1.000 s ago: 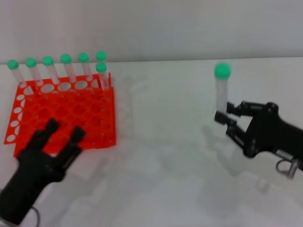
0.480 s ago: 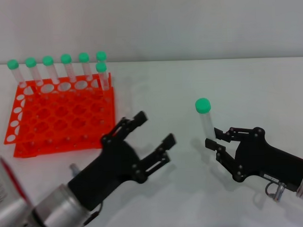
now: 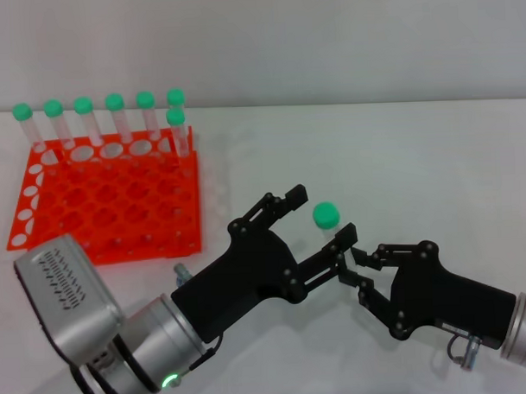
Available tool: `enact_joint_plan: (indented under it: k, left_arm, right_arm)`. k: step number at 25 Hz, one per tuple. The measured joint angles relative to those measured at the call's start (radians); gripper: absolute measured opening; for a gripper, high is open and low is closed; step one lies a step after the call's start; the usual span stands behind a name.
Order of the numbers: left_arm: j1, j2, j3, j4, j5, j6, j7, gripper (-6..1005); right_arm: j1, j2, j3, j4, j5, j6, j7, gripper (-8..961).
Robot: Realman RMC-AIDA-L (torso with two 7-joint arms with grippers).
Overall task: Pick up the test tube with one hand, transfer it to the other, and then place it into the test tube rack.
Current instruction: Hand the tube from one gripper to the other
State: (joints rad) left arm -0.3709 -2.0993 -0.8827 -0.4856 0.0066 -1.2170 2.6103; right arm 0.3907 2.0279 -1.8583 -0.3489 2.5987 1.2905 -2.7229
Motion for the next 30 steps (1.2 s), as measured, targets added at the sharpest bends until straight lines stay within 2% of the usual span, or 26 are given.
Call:
enact_joint_plan:
  k: [5,16,21,27,30]
  left_arm:
    - [-0.017,0.001,0.018,-0.001,-0.012,0.016,0.004,781]
    - [-0.012,0.001,0.032,-0.002,-0.007,0.011,0.009,544]
    - [-0.010,0.001,0.033,-0.002,-0.006,0.010,0.009,325]
    - [-0.004,0.001,0.033,-0.002,-0.009,-0.002,0.009,206]
    - [0.004,0.001,0.028,-0.002,-0.017,-0.011,0.010,205]
  right_arm:
    - [0.004,0.000,-0.014,-0.003,0.001,-0.011,0.000,285]
    - [-0.002,-0.002,-0.009,-0.003,0.007,-0.013,0.003,305]
    - [-0.005,-0.001,-0.009,0.001,0.008,-0.011,0.004,313]
    - [-0.006,-0.003,-0.010,0.003,0.008,-0.001,0.013,324]
    - [-0.008,-0.004,-0.014,0.004,0.005,-0.003,0.019,329]
